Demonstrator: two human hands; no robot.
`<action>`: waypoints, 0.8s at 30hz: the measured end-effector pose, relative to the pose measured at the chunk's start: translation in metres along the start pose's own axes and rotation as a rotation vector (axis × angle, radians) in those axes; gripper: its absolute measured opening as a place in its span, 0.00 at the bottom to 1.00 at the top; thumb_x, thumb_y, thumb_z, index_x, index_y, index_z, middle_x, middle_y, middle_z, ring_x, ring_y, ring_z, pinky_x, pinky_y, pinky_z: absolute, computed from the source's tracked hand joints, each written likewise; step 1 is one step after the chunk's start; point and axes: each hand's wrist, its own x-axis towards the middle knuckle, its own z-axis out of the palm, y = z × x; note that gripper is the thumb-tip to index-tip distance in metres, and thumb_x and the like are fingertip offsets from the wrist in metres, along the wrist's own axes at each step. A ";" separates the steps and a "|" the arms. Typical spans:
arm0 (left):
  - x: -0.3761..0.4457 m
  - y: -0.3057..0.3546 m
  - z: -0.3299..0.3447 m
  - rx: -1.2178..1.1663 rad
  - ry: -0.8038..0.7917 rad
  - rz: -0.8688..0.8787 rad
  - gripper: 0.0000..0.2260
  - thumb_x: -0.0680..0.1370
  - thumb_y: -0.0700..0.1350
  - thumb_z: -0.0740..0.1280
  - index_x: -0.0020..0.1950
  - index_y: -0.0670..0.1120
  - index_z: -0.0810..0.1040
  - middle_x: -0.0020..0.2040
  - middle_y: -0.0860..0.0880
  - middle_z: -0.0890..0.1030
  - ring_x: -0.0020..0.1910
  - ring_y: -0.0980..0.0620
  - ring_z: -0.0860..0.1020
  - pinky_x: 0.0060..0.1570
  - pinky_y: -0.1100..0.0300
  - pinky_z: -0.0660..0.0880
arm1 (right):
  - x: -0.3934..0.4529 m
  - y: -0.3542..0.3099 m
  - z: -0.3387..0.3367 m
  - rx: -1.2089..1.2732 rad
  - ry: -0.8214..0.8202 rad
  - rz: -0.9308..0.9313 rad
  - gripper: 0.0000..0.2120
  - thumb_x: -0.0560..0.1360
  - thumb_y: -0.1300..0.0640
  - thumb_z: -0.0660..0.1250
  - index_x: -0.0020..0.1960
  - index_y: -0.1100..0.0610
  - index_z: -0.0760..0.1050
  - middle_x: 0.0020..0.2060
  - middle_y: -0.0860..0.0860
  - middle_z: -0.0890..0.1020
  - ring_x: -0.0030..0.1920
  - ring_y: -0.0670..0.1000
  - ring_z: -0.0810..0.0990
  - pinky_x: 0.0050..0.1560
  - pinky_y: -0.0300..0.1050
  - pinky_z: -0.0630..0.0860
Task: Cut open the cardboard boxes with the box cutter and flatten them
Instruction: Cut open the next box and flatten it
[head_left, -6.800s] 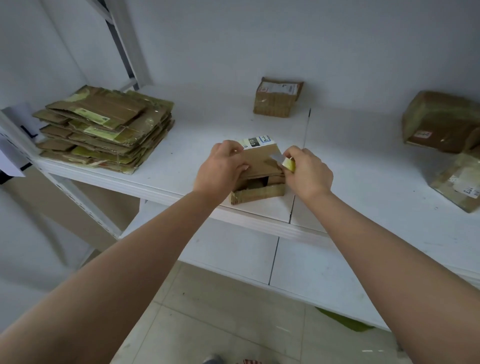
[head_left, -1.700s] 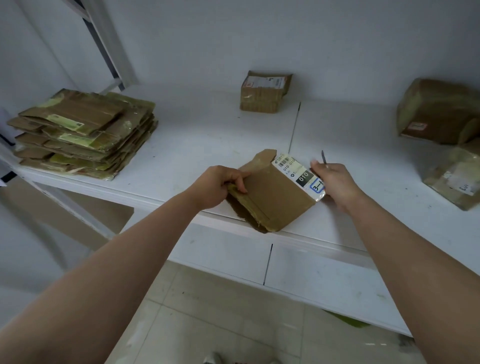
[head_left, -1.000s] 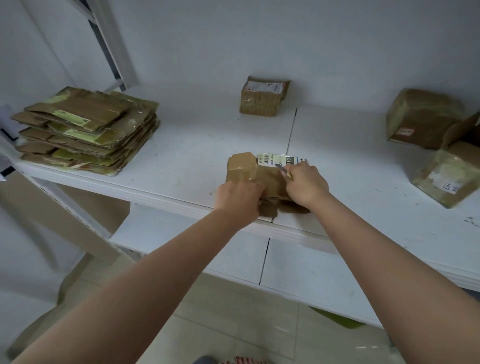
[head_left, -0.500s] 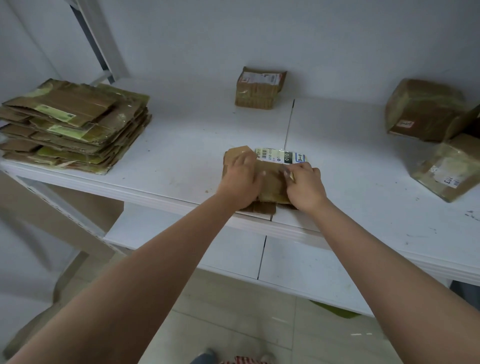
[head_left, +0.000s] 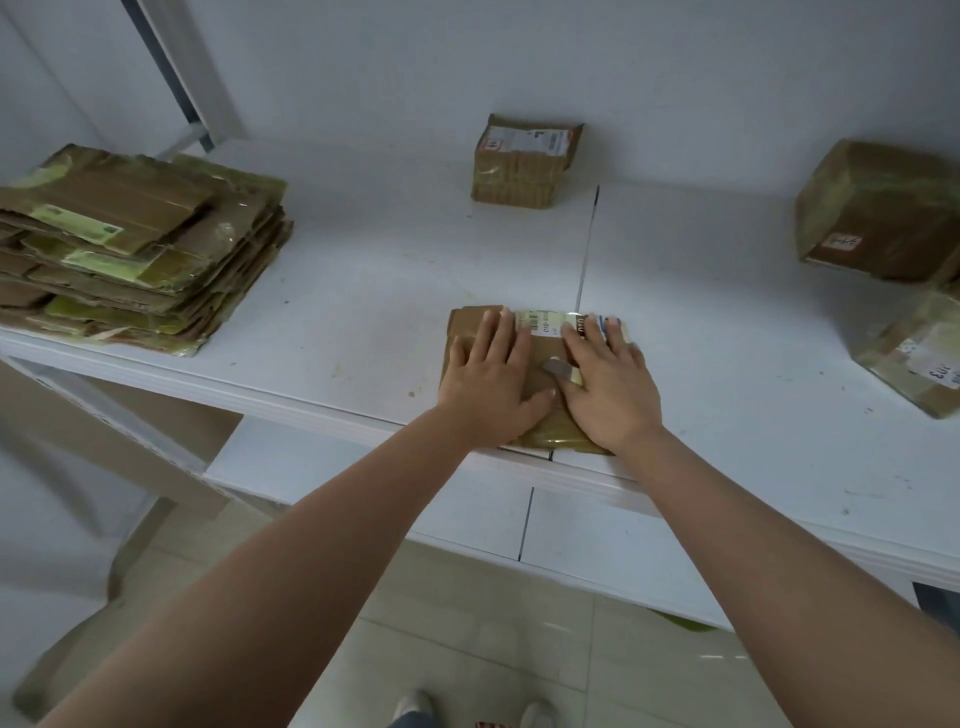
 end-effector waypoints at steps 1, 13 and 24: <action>-0.001 0.000 0.005 0.060 0.015 -0.001 0.36 0.79 0.63 0.50 0.78 0.45 0.42 0.79 0.44 0.40 0.77 0.46 0.37 0.74 0.42 0.44 | 0.000 -0.001 0.000 -0.029 -0.012 0.000 0.27 0.80 0.44 0.53 0.77 0.50 0.51 0.77 0.51 0.49 0.77 0.55 0.43 0.75 0.52 0.47; -0.001 0.005 0.018 0.122 0.103 -0.008 0.34 0.78 0.61 0.45 0.79 0.43 0.46 0.79 0.43 0.48 0.78 0.44 0.44 0.74 0.41 0.49 | 0.000 -0.004 0.002 -0.021 -0.006 0.029 0.30 0.79 0.48 0.55 0.77 0.51 0.49 0.78 0.51 0.48 0.77 0.53 0.41 0.75 0.50 0.44; -0.016 -0.011 0.006 -0.749 0.381 -0.024 0.29 0.69 0.60 0.59 0.67 0.49 0.72 0.62 0.49 0.78 0.62 0.50 0.74 0.59 0.55 0.72 | -0.018 -0.002 -0.013 0.683 0.277 0.169 0.15 0.80 0.57 0.58 0.65 0.56 0.73 0.65 0.53 0.74 0.67 0.52 0.70 0.59 0.35 0.63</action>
